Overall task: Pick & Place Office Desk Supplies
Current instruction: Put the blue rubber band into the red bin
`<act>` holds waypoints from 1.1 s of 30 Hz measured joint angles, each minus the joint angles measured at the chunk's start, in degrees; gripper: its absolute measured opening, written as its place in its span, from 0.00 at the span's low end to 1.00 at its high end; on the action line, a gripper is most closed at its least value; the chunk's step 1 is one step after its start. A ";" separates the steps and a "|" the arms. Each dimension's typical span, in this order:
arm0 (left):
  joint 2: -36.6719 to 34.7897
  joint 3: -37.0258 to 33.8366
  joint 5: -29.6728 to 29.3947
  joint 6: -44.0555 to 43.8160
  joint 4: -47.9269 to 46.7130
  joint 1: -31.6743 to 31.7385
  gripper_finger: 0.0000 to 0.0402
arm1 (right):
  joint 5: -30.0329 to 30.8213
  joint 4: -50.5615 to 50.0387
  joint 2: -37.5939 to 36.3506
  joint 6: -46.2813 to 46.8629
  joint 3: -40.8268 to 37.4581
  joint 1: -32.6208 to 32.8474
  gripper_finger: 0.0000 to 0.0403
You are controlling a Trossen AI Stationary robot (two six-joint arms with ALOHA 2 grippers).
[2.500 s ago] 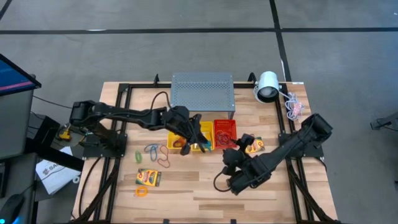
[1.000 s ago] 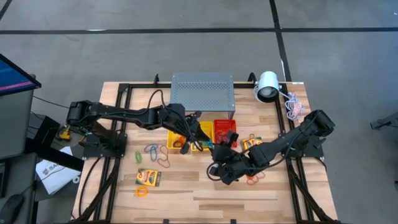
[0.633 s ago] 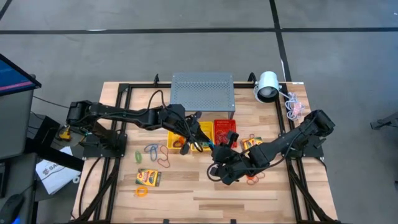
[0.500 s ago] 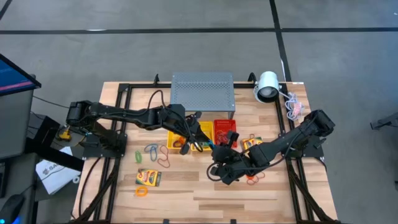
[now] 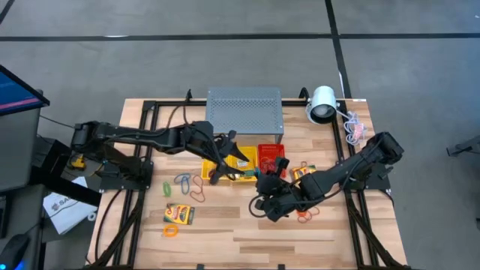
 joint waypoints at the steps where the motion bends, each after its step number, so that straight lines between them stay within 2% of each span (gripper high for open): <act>1: -0.94 0.01 0.00 -0.05 -1.12 0.00 0.53 | 0.02 -0.80 -0.19 0.00 -0.02 -0.28 0.00; 8: -6.03 -0.02 -0.15 -2.91 -11.17 -0.24 0.59 | -0.44 -9.66 -2.13 3.28 0.01 -3.05 0.00; 12: -7.02 -0.02 -0.19 -3.23 -15.45 -1.44 0.59 | -4.89 -17.03 -2.04 5.91 -0.02 -6.33 0.00; 15: -7.65 -0.04 -0.10 -3.45 -16.48 -2.79 0.58 | -7.74 -18.04 -1.64 5.48 -0.73 -8.68 0.00; 22: -7.95 -0.02 -0.01 -3.39 -16.36 -5.97 0.57 | -15.55 -12.35 -2.43 4.26 -9.96 -12.94 0.00; 28: -7.91 -0.02 -0.04 -3.43 -16.45 -6.82 0.57 | -23.14 1.49 -2.43 -0.85 -17.24 -15.36 0.00; 33: -7.91 -0.02 -0.10 -4.53 -16.43 -6.82 0.56 | -27.99 7.79 -2.47 -3.58 -20.30 -17.76 0.00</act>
